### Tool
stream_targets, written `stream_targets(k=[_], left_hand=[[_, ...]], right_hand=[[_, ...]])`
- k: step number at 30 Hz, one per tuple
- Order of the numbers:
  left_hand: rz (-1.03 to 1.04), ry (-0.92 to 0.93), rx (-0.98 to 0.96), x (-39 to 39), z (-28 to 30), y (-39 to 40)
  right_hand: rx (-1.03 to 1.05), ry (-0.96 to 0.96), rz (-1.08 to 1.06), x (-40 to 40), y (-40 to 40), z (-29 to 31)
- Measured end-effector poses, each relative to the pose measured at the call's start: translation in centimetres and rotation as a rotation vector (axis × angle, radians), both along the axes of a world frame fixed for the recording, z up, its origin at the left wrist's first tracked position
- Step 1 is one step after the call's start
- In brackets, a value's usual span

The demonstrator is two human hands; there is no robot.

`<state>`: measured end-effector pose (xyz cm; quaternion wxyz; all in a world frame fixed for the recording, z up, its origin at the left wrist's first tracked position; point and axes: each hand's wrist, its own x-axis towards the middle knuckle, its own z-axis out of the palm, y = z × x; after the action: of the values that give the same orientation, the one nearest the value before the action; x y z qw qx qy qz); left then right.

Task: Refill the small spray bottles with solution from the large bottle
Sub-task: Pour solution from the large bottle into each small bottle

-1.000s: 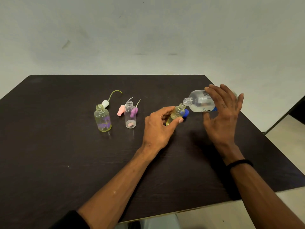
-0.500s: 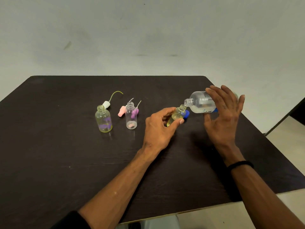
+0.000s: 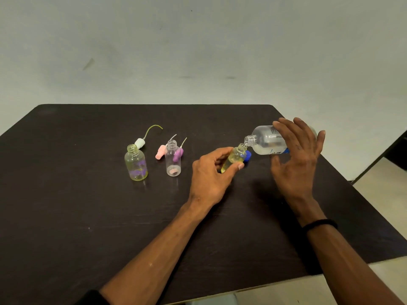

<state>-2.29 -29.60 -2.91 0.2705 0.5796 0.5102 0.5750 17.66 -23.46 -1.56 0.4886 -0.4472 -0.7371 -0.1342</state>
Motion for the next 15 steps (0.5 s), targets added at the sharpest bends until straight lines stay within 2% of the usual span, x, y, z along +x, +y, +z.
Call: stream_targets(k=[15], left_hand=[[0.004,0.016,0.011,-0.03,-0.04,0.15]], right_hand=[[-0.002,0.003,-0.004,-0.10,0.00,0.08]])
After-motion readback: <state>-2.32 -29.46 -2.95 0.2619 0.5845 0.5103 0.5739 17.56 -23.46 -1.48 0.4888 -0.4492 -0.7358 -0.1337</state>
